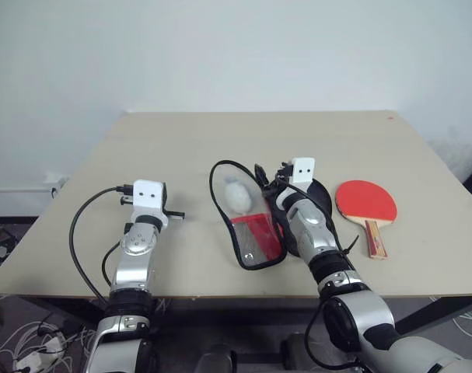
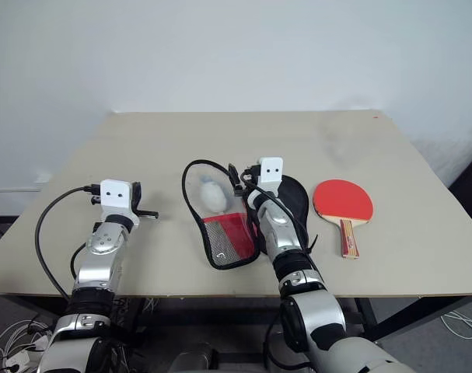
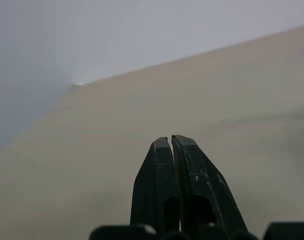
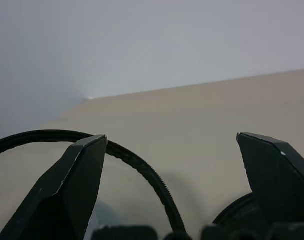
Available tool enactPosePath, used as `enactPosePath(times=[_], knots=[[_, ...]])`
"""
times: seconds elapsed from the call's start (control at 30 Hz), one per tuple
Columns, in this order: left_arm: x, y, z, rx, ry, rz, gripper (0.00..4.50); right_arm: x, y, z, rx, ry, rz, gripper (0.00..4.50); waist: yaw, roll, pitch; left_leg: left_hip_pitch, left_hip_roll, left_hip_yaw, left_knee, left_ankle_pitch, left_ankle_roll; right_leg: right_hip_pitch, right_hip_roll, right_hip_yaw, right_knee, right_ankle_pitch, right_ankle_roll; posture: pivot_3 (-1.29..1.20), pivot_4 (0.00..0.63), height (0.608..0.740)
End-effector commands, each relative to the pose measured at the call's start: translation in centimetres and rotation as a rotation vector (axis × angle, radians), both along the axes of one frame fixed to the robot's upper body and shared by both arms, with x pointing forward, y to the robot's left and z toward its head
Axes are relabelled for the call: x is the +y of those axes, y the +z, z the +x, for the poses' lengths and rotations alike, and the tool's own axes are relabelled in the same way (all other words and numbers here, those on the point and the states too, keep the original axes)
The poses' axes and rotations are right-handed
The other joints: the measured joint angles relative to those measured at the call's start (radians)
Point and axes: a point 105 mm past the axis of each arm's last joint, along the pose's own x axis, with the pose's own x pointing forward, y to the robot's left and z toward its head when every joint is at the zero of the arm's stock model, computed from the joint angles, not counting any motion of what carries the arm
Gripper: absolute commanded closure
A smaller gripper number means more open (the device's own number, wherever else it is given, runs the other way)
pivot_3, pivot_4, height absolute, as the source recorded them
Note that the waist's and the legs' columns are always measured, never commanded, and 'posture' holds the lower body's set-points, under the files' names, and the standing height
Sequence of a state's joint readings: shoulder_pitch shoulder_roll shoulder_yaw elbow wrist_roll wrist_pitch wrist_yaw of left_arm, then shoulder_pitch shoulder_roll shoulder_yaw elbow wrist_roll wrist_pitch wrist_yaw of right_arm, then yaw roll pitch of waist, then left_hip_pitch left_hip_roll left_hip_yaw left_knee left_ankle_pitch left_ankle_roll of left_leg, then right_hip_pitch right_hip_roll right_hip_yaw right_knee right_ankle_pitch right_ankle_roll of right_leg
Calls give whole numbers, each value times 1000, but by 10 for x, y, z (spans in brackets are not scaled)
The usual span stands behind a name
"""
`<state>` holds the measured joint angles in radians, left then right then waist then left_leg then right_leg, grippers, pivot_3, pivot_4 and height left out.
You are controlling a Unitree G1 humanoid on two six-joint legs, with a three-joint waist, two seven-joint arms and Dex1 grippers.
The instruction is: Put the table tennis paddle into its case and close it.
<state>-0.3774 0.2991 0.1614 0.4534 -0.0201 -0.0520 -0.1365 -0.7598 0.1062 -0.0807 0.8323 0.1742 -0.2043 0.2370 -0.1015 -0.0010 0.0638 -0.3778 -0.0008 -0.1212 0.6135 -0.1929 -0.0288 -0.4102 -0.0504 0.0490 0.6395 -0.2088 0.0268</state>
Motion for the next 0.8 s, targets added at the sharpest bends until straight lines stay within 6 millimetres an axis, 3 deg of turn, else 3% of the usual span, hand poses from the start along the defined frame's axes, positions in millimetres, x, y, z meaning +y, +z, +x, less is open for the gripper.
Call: enactPosePath(times=[0.03, 0.4, 0.8], knots=[[-22, 20, 6, -76, -102, -45, 4500, -5, 27, 1, -96, -13, 8, 16, 0, 0, 0, 0, 0, 0, 0, 0, 0, 0, 0, 0, 0, 0, 0, 0, 0, 740], [-72, 10, 3, -26, -356, -123, 4500, -32, 24, -3, -95, -91, -7, 16, 0, 0, 0, 0, 0, 0, 1, 0, 0, 1, 0, 0, 0, 0, 0, 0, 0, 740], [-74, 4, 1, 0, -380, -122, 4500, -74, 20, -24, -64, -178, -97, 16, 1, 0, 0, -1, 0, 0, 1, 0, 0, 1, 0, 1, 0, -1, -2, 0, 0, 740]])
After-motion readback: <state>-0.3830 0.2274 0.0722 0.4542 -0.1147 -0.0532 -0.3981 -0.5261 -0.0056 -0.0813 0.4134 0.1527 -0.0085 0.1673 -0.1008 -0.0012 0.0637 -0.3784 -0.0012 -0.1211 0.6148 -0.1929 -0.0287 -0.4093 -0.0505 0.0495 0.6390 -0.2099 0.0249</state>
